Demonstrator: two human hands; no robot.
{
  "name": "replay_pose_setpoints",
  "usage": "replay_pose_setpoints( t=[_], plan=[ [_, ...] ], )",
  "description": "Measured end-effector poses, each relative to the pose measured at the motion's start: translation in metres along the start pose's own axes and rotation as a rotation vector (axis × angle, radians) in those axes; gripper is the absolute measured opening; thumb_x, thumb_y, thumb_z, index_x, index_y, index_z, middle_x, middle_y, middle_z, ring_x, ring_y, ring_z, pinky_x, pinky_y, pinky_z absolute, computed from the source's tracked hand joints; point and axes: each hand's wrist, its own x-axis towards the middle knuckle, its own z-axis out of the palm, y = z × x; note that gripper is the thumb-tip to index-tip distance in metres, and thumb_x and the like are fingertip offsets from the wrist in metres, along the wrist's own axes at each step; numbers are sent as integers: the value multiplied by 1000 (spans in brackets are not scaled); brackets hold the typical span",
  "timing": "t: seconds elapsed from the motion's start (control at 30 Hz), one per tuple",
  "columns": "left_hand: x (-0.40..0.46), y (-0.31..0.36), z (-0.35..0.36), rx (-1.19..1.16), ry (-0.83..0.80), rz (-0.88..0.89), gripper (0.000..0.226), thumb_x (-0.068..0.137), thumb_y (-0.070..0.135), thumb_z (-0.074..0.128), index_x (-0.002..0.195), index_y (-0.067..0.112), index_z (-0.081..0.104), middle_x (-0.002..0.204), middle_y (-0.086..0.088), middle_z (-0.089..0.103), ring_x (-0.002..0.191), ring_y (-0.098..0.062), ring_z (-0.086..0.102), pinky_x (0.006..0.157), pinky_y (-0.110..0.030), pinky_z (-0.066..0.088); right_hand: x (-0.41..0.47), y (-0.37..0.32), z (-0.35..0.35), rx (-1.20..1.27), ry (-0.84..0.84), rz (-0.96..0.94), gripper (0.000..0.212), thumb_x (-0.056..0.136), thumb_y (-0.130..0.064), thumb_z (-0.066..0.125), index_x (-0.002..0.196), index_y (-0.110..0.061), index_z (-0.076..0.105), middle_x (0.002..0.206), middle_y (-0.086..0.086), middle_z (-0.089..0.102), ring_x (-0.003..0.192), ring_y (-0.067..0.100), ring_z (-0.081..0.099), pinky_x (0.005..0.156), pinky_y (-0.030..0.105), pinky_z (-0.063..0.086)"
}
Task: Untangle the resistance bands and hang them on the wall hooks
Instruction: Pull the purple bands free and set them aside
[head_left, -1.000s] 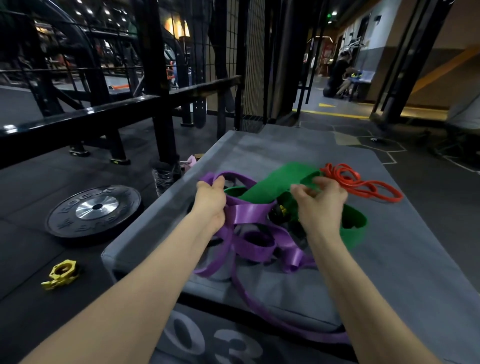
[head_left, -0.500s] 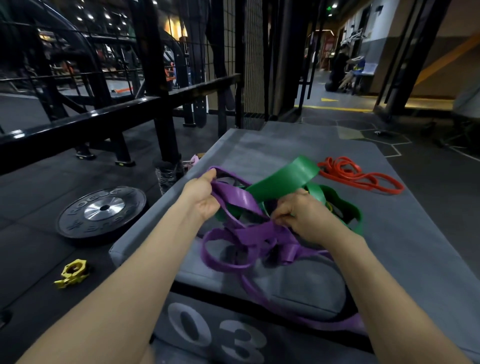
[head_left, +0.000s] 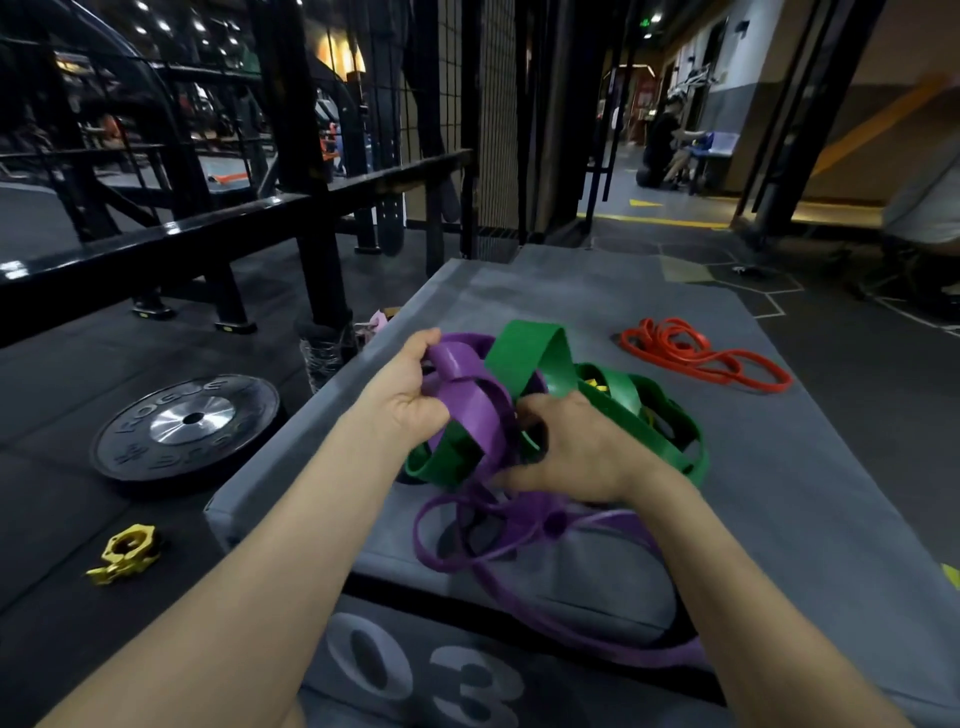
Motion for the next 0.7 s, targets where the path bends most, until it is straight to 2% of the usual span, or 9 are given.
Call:
replay_pose_setpoints(
  t=[0.07,0.1,0.17,0.23,0.3,0.4,0.47,0.6,0.7],
  plan=[
    [-3,-7,17,-52,-12,32,25,90,23,59,99,3,48,82,-18,58,72,-28,59,71,-48,53,2,-6,6,-63,72,96,61,58,-62,75,88,-15,51,88,2,58,90,24,49,79,32,43],
    [-6,-9,27,-78,-23,36,23,92,24,57,95,3,49,83,-18,58,74,-27,59,71,-45,51,3,-9,5,-58,123,128,57,59,-61,75,82,-16,50,85,3,58,85,24,51,75,31,43],
    [-8,-5,44,-133,-76,36,21,94,25,53,95,3,51,89,-18,60,88,-25,62,77,-41,50,6,-10,-6,6,173,164,43,67,-50,76,64,-20,45,69,2,55,72,23,50,62,28,37],
    [-15,10,57,-129,-198,2,28,95,29,50,104,3,54,99,-17,63,103,-26,61,89,-41,47,8,-13,-27,-20,176,173,44,76,-36,70,53,-18,38,55,-1,45,65,23,47,58,27,32],
    [-21,25,68,88,-312,-31,32,93,32,48,103,3,55,98,-13,63,95,-24,61,90,-36,46,13,-18,-55,-31,223,183,44,80,-27,66,50,-15,36,53,4,43,64,24,46,57,27,30],
    [-35,29,83,500,-417,43,16,92,25,47,91,12,57,90,-2,60,87,-13,57,79,-27,44,24,-24,-93,48,332,202,46,82,-23,64,49,-13,35,52,11,45,61,24,42,55,30,25],
    [-41,29,88,631,-440,136,11,92,15,49,87,18,57,88,2,60,85,-8,56,78,-25,41,29,-28,-114,119,368,199,44,84,-21,63,48,-12,39,50,8,46,53,21,43,54,28,30],
    [-49,25,88,904,-424,272,20,89,0,53,95,18,56,84,3,62,76,-5,59,72,-18,46,35,-38,-144,263,409,192,37,85,-16,61,50,-11,51,42,0,55,33,1,46,48,25,42],
    [-51,12,89,938,-482,235,15,94,10,50,107,13,55,94,-1,64,84,-10,62,76,-22,51,38,-46,-161,378,478,225,35,86,-9,56,52,-10,53,45,4,58,40,8,56,54,27,52]
  ],
)
